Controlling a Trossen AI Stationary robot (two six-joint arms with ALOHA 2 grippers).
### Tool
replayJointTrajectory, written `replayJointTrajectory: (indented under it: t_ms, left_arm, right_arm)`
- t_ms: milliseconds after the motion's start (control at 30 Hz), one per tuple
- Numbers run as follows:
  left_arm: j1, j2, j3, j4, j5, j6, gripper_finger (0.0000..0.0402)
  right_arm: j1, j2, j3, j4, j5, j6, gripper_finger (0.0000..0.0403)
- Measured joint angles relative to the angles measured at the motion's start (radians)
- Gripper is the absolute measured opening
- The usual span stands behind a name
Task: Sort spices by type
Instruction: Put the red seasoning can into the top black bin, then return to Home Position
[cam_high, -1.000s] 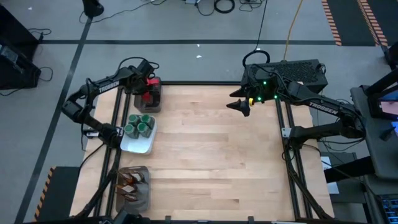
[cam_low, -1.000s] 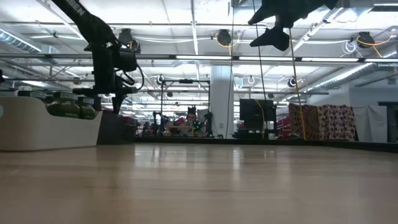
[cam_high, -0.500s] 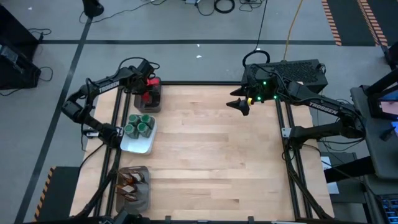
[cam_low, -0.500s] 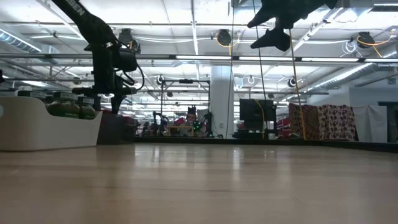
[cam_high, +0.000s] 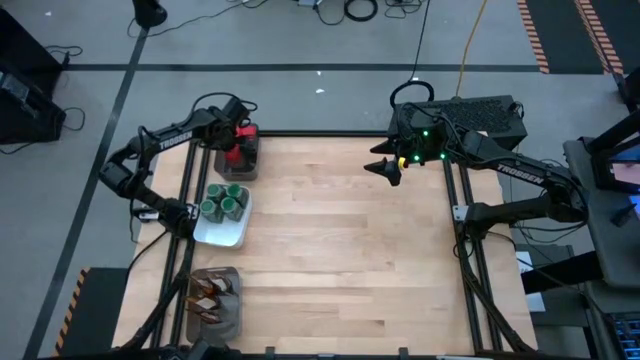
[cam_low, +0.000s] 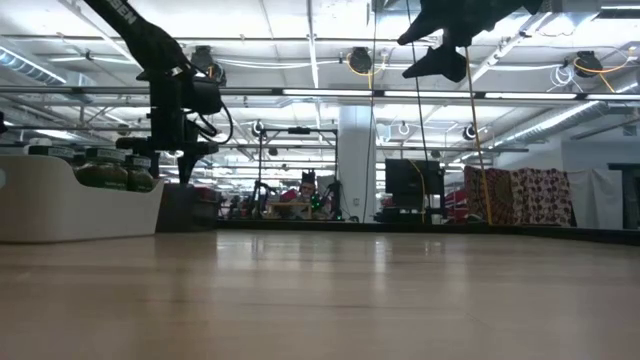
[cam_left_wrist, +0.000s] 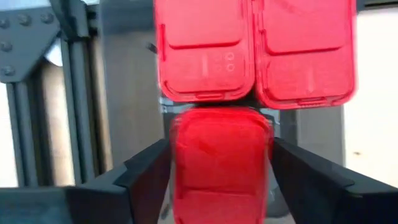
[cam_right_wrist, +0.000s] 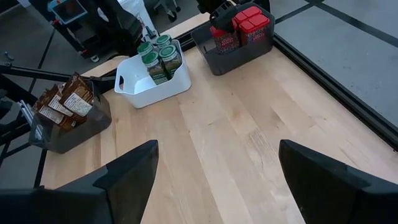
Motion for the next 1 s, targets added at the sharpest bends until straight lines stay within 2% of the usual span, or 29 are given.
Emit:
replayJointTrajectory:
  t_ms: [167,267,533,800,1000]
  left_arm:
    - [-0.012,0.000,0.000,0.001,-0.044,-0.005,0.0317]
    - [-0.013,0.000,0.000,0.002,-0.042,-0.005,0.0332]
    - [-0.013,0.000,0.014,-0.006,-0.032,0.002,0.0336]
    - [-0.020,-0.008,0.106,-0.038,-0.002,0.099,0.0336]
    - [-0.081,-0.107,0.173,0.003,0.003,0.127,0.0336]
  right_arm:
    - [0.000,0.000,0.000,0.000,0.000,0.000,0.0315]
    - [0.000,0.000,0.000,0.000,0.000,-0.001,0.0315]
    - [0.000,0.000,0.000,0.000,-0.001,-0.012,0.0315]
    - [0.000,0.000,0.000,0.000,-0.004,-0.015,0.0315]
    - [0.000,0.000,0.000,0.000,-0.004,-0.015,0.0315]
